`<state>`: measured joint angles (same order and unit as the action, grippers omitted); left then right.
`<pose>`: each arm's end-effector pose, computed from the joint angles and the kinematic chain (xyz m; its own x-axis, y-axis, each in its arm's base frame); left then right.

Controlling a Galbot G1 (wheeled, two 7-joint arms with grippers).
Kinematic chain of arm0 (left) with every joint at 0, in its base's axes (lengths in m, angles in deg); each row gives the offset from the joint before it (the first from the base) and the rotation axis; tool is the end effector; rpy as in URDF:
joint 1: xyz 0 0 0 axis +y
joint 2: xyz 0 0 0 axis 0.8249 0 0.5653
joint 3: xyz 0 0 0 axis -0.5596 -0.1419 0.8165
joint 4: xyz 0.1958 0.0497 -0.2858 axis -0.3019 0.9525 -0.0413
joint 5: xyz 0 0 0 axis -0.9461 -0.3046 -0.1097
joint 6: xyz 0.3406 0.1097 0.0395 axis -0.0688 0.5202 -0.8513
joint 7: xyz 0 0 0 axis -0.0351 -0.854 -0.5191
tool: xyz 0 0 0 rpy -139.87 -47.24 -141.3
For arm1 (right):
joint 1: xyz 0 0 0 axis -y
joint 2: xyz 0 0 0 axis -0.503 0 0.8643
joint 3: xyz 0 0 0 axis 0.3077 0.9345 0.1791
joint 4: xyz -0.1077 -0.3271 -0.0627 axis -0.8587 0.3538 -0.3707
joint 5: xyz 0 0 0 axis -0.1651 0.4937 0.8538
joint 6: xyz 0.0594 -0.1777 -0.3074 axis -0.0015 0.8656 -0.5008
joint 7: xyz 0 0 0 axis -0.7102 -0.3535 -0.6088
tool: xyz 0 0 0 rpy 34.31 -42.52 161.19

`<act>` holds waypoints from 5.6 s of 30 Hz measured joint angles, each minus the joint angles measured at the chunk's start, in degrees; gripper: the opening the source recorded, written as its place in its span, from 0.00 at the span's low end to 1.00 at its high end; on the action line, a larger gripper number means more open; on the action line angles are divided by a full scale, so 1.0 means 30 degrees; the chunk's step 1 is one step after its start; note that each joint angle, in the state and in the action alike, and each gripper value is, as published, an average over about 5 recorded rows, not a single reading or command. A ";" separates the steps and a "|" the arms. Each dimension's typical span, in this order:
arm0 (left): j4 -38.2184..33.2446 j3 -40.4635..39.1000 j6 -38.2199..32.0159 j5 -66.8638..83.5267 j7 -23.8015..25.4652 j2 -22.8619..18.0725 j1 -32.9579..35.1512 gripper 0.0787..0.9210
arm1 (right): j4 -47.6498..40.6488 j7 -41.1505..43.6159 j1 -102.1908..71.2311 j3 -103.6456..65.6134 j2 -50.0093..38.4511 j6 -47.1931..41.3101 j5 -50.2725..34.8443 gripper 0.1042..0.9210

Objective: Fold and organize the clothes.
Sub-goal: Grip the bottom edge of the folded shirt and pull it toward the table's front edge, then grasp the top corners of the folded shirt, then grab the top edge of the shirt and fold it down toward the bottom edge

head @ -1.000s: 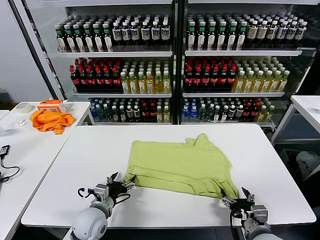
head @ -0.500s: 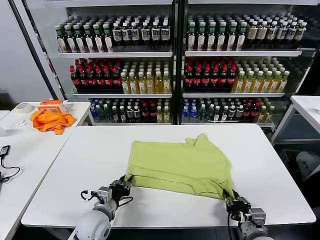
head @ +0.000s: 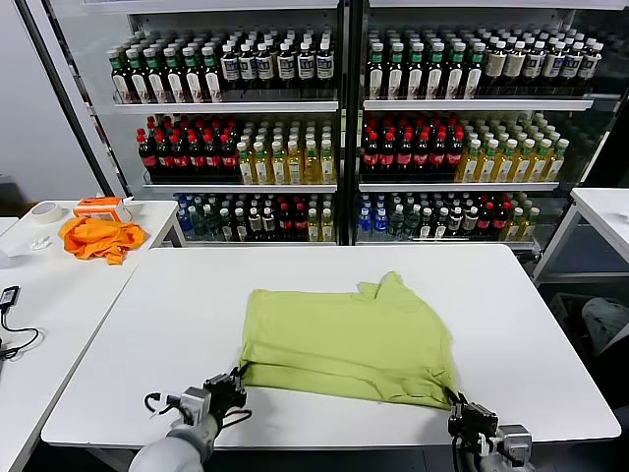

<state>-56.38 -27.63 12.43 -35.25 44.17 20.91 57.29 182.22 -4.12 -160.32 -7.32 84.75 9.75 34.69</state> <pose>0.2132 0.0321 -0.2987 -0.8043 0.1511 0.5747 0.2494 0.9637 0.0956 0.1439 -0.0640 -0.2781 -0.8471 -0.0524 0.5289 -0.0710 0.9974 -0.0148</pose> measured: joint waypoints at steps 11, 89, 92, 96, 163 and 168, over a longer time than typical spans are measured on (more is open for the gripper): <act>-0.1925 0.1116 0.0100 0.0133 0.0175 0.0444 0.1958 0.24 | 0.1516 -0.0246 -0.1521 -0.0073 -0.0007 -0.0075 0.0987 0.24; 1.1498 -0.2588 -0.1751 0.3835 0.4038 -0.0180 -1.1783 0.50 | -1.7264 -0.1678 2.0579 0.7800 0.3891 -0.1144 -0.2195 0.46; 1.1449 -0.2574 -0.1800 0.3842 0.4112 -0.0255 -1.1677 0.40 | -1.7239 -0.1692 2.0524 0.7827 0.3912 -0.1201 -0.2197 0.35; 1.1366 -0.2553 -0.1888 0.3835 0.4182 -0.0390 -1.1522 0.26 | -1.7155 -0.1702 2.0401 0.7770 0.3928 -0.1167 -0.2184 0.20; 0.3130 0.0206 -0.4702 0.5157 0.3922 0.2050 -0.2906 0.01 | -0.3201 -0.2116 0.7564 0.4343 0.0847 -0.0933 0.0552 0.00; 0.2953 0.0318 -0.4087 0.4632 0.3815 0.2048 -0.2683 0.02 | -0.2999 -0.2116 0.7197 0.4518 0.0795 -0.0995 0.0928 0.04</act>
<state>-47.52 -26.67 0.17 -21.36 55.62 27.05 49.24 173.22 -10.47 -138.73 6.24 87.14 6.76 37.48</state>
